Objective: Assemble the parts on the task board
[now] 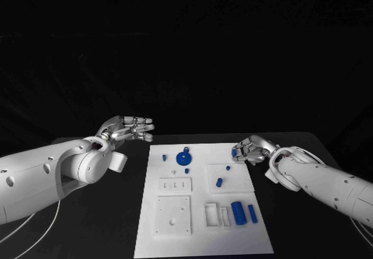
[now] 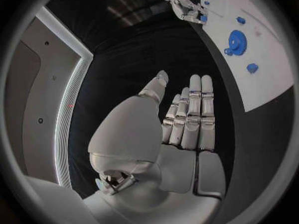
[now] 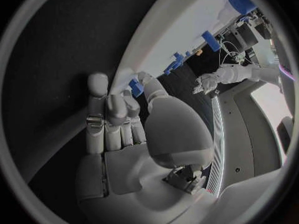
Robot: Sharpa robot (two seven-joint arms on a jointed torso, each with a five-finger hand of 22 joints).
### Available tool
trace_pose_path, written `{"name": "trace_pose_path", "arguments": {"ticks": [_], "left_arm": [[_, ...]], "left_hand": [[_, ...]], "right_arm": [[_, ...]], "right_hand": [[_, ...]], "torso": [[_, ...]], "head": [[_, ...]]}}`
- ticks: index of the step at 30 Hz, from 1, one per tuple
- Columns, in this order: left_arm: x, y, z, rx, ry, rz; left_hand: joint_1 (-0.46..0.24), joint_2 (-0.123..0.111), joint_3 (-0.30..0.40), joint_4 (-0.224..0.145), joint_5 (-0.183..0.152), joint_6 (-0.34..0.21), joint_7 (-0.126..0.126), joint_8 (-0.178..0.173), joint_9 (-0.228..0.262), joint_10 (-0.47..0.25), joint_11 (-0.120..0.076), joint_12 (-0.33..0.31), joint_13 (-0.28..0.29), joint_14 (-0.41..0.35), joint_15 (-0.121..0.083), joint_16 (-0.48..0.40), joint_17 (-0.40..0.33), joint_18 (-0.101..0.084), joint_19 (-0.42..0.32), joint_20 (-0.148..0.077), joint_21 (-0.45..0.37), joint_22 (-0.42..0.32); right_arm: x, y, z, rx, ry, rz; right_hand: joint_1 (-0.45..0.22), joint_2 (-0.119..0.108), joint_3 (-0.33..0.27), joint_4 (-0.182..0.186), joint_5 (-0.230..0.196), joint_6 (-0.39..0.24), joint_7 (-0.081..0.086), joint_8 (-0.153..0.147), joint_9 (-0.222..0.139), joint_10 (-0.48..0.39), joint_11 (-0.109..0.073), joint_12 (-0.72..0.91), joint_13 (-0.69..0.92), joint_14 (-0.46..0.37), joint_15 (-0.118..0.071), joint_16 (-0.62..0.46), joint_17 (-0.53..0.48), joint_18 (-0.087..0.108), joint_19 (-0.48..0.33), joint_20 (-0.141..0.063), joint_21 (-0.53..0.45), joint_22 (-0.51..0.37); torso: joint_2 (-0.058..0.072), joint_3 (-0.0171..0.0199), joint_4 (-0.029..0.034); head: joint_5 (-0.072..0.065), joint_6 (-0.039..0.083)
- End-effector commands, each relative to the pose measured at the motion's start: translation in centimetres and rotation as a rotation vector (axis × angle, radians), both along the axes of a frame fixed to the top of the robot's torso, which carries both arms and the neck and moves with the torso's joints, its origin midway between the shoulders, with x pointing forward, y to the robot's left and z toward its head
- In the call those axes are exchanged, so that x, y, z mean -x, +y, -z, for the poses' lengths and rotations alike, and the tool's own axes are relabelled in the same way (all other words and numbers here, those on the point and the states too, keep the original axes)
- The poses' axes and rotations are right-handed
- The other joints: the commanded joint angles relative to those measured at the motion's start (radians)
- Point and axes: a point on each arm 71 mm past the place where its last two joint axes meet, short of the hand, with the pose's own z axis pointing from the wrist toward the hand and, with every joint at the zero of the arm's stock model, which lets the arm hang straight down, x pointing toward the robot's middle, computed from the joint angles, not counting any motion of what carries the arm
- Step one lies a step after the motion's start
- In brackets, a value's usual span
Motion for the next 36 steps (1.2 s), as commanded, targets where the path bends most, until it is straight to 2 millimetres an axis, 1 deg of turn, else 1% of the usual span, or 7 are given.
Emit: {"name": "trace_pose_path", "arguments": {"ticks": [1, 7, 13, 19, 25, 28, 36], "left_arm": [[0.04, -0.27, -0.09, 0.005, -0.009, 0.020], [0.04, -0.28, -0.02, 0.005, -0.006, 0.021], [0.04, -0.28, 0.05, 0.004, -0.004, 0.021], [0.04, -0.25, 0.10, 0.003, -0.002, 0.019], [0.04, -0.27, 0.12, 0.003, -0.001, 0.019], [0.04, -0.25, 0.12, 0.003, -0.001, 0.018], [0.05, -0.23, 0.15, 0.001, 0.001, 0.017]], "left_hand": [[0.005, 0.007, -0.004, -0.004, 0.000, -0.008, -0.001, 0.002, 0.000, -0.008, 0.002, 0.004, 0.002, 0.000, 0.004, -0.006, 0.000, 0.012, -0.004, 0.003, -0.005, -0.001], [0.004, 0.008, -0.005, -0.003, 0.000, -0.007, -0.001, 0.002, 0.000, -0.008, 0.002, 0.004, 0.002, 0.001, 0.004, -0.006, 0.000, 0.012, -0.004, 0.003, -0.005, -0.001], [0.004, 0.008, -0.005, -0.003, 0.000, -0.007, -0.001, 0.002, 0.000, -0.008, 0.002, 0.004, 0.002, 0.001, 0.004, -0.006, 0.000, 0.012, -0.004, 0.003, -0.005, -0.001], [0.005, 0.008, -0.005, -0.003, 0.000, -0.011, -0.001, 0.002, 0.000, -0.009, 0.002, 0.004, 0.002, 0.001, 0.004, -0.005, 0.000, 0.012, -0.003, 0.003, -0.004, -0.001], [0.005, 0.008, -0.005, -0.003, 0.000, -0.011, -0.001, 0.002, 0.000, -0.009, 0.002, 0.004, 0.002, 0.001, 0.004, -0.005, 0.000, 0.012, -0.003, 0.003, -0.004, -0.001], [0.005, 0.008, -0.005, -0.003, 0.000, -0.011, -0.001, 0.002, 0.000, -0.009, 0.002, 0.004, 0.002, 0.001, 0.004, -0.005, 0.000, 0.012, -0.003, 0.003, -0.004, -0.001], [0.006, 0.012, -0.006, -0.005, -0.001, -0.007, -0.002, 0.002, 0.000, 0.000, 0.000, 0.004, 0.002, 0.014, -0.002, 0.013, 0.001, 0.013, 0.004, -0.004, 0.016, 0.011]], "right_arm": [[0.05, 0.08, 0.25, 0.010, -0.007, -0.003], [-0.01, 0.19, 0.47, 0.009, -0.005, -0.003], [0.05, 0.39, 0.77, 0.008, 0.004, -0.010], [0.14, 0.66, 0.98, 0.006, 0.010, -0.022], [0.16, 0.74, 1.02, 0.009, 0.001, -0.018], [0.15, 0.67, 0.99, 0.012, -0.009, -0.007], [0.13, 0.67, 0.73, 0.009, -0.046, 0.031]], "right_hand": [[0.001, 0.005, 0.006, 0.004, -0.006, -0.006, 0.000, -0.002, -0.001, -0.003, 0.004, 0.002, 0.000, -0.004, 0.003, 0.005, 0.000, 0.010, 0.042, 0.005, -0.002, 0.001], [-0.007, 0.007, 0.030, 0.002, -0.006, 0.007, -0.002, -0.002, 0.000, 0.000, 0.003, 0.006, 0.003, -0.002, 0.002, 0.007, 0.002, 0.008, 0.043, 0.004, 0.000, 0.005], [-0.012, 0.026, 0.060, -0.010, -0.019, 0.073, -0.019, -0.001, 0.003, 0.002, -0.008, 0.009, 0.007, -0.002, -0.005, 0.007, 0.002, 0.003, 0.043, -0.002, 0.004, 0.008], [-0.014, 0.049, 0.091, -0.025, -0.081, 0.148, -0.041, -0.001, 0.011, 0.005, -0.019, 0.012, 0.012, -0.002, -0.015, 0.005, 0.003, -0.007, 0.042, -0.012, 0.006, 0.011], [-0.012, 0.076, 0.129, -0.041, -0.163, 0.195, -0.052, -0.001, 0.021, 0.011, -0.026, 0.016, 0.017, -0.001, -0.022, 0.006, 0.007, -0.015, 0.043, -0.020, 0.007, 0.015], [-0.018, 0.080, 0.159, -0.046, -0.198, 0.207, -0.054, -0.001, 0.028, 0.015, -0.028, 0.017, 0.020, 0.000, -0.024, 0.006, 0.010, -0.018, 0.044, -0.022, 0.010, 0.018], [-0.030, 0.073, 0.185, -0.040, -0.205, 0.219, -0.060, -0.001, 0.042, 0.023, -0.033, 0.019, 0.027, 0.004, -0.026, 0.012, 0.020, -0.020, 0.045, -0.025, 0.013, 0.018]], "torso": [[-0.001, -0.0003, -0.0007], [-0.001, 0.0009, -0.0008], [-0.001, 0.0023, -0.0007], [-0.001, 0.0020, -0.0015], [-0.001, 0.0017, -0.0008], [-0.001, 0.0015, -0.0003], [-0.001, 0.0013, -0.0018]], "head": [[0.000, 0.000], [-0.001, 0.004], [-0.003, 0.007], [0.002, 0.007], [0.001, 0.006], [0.001, 0.005], [0.003, 0.006]]}}
